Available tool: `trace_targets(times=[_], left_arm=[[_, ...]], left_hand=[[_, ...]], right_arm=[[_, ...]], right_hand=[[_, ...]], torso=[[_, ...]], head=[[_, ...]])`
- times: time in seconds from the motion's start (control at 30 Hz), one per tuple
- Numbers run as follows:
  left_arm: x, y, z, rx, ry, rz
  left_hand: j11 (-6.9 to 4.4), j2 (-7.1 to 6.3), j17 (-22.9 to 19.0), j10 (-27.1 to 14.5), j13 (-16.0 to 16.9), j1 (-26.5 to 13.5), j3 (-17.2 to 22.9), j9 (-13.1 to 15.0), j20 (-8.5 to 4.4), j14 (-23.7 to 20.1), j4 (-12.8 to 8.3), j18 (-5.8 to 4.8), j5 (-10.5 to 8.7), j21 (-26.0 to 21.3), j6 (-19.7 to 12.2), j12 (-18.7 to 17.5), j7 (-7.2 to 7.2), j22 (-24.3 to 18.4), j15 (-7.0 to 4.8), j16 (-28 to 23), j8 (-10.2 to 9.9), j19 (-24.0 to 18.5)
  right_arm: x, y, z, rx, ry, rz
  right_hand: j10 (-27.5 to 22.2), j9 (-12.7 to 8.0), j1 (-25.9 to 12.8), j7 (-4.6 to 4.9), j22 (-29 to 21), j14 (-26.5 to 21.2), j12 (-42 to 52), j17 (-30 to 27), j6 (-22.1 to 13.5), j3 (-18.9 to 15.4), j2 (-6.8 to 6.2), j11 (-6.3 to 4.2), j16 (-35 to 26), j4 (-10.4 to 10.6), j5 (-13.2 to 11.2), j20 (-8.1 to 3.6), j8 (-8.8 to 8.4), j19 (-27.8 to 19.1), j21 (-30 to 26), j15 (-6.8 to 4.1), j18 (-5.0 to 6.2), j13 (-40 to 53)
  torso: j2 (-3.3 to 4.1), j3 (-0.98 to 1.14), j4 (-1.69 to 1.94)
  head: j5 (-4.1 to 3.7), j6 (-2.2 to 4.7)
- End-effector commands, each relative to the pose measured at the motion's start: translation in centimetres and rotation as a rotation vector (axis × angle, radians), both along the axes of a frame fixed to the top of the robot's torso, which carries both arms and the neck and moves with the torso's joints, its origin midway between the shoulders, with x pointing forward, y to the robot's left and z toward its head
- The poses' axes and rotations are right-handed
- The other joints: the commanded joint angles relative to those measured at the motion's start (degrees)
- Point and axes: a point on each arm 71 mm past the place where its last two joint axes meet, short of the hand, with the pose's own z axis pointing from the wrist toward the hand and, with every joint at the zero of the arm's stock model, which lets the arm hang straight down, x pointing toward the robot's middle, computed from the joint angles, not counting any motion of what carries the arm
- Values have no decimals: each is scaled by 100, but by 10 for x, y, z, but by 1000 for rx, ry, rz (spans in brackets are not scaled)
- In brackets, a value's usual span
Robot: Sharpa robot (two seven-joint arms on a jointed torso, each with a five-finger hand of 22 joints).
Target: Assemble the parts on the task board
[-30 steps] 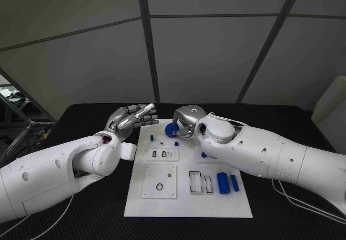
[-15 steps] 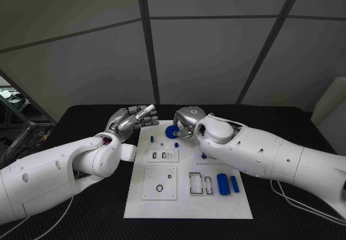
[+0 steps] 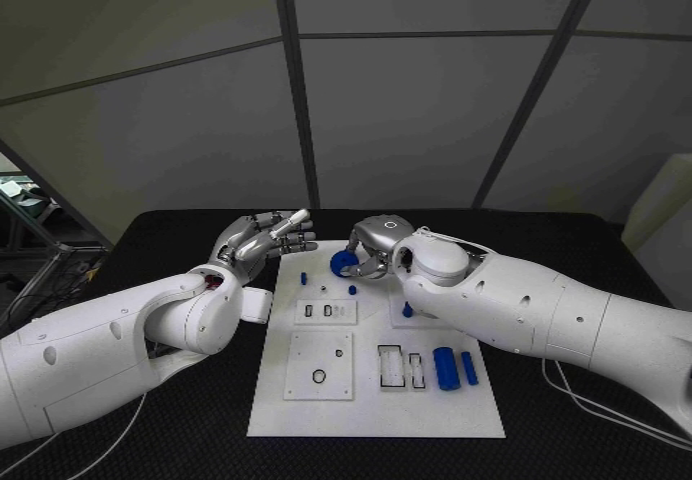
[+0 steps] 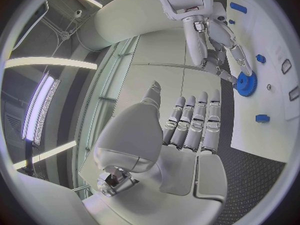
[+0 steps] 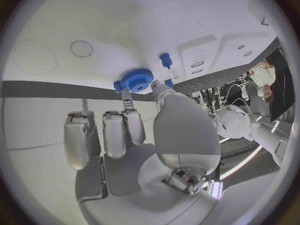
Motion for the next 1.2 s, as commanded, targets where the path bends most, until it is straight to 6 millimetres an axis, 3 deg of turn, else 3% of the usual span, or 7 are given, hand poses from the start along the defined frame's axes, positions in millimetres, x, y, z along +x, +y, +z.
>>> trace_targets(times=[0.03, 0.23, 0.47, 0.73, 0.83, 1.03, 1.2], left_arm=[[0, -1, 2, -1, -10, -9], [0, -1, 2, -1, -10, -9], [-1, 0, 2, 1, -8, -8], [-1, 2, 3, 6, -10, -7], [-1, 2, 3, 6, -11, -7], [-1, 6, 3, 9, -10, -1], [-2, 9, 3, 12, -9, 2]], left_hand=[[-7, 20, -10, 1, -1, 47, 1, -8, 0, -16, -44, -61, 22, 10, 45, -33, 242, -6, 7, -35, -19, 10], [-7, 20, -10, 1, -1, 47, 1, -8, 0, -16, -44, -61, 22, 10, 45, -33, 242, -6, 7, -35, -19, 10], [-6, 22, -9, 1, -1, 44, -5, -9, 1, -20, -52, -62, 22, 8, 44, -40, 243, -10, 8, -42, -22, 7], [-6, 22, -9, 1, -1, 44, -5, -9, 1, -20, -52, -62, 22, 8, 44, -40, 243, -10, 8, -42, -22, 7], [-5, 21, -9, -1, -1, 43, -9, -9, 1, -23, -57, -62, 22, 6, 42, -44, 245, -12, 8, -46, -25, 5], [-2, 21, -11, -6, -1, 39, -21, -11, 0, -43, -74, -64, 22, -8, 36, -58, 250, -23, 6, -65, -34, -15], [0, 25, -12, -5, 0, 35, -32, -11, 0, -57, -88, -66, 20, -24, 37, -68, 253, -35, 6, -81, -39, -38]], right_arm=[[1, -2, -2, 21, 70, 6], [3, -4, -7, 37, 134, 5], [5, -8, -8, 59, 164, -4], [2, -21, 2, 142, 65, -11], [-2, -29, 8, 200, 14, 1], [-13, -72, 13, 294, 85, 10], [-16, -124, 13, 390, 207, -6]], right_hand=[[128, -2, -139, 11, 1510, 390, 6, 436, -43, -15, 6, 34, -21, 116, -23, 52, -12, 596, 37, 35, -87, 638], [131, -12, -447, 7, 1510, 396, 21, 464, -170, -202, 5, 25, -8, 138, -43, 49, -22, 596, 37, 29, -87, 656], [151, -3, -421, 5, 1510, 408, 65, 517, -172, -148, 289, 23, 20, 104, -182, 42, -8, 596, 37, 25, -87, 696], [186, 10, -209, 23, 1510, 423, 132, 580, -78, -127, 310, 44, 55, 60, -160, 55, 15, 596, 37, 43, -87, 753], [190, 13, -120, 16, 1510, 422, 135, 575, -35, -137, 272, 39, 53, 50, -124, 57, 19, 596, 37, 42, -87, 756], [130, 1, 241, 7, 1510, 397, 14, 492, -45, -177, 94, 36, 7, -77, -165, 52, -10, 596, 37, 30, -87, 660], [39, 17, 907, -32, 1510, 367, -167, 402, 46, -173, -36, -8, -54, -506, -188, 22, 23, 596, 37, -2, -87, 518]], torso=[[-1, 0, -4], [3, 0, 9], [-1, -3, 11], [-2, 4, -18], [-3, 5, -7], [-12, 3, -13], [-22, 8, -74]], head=[[10, 8], [3, 5], [-14, -12], [8, 6], [-19, 21], [-154, 29], [-124, 41]])
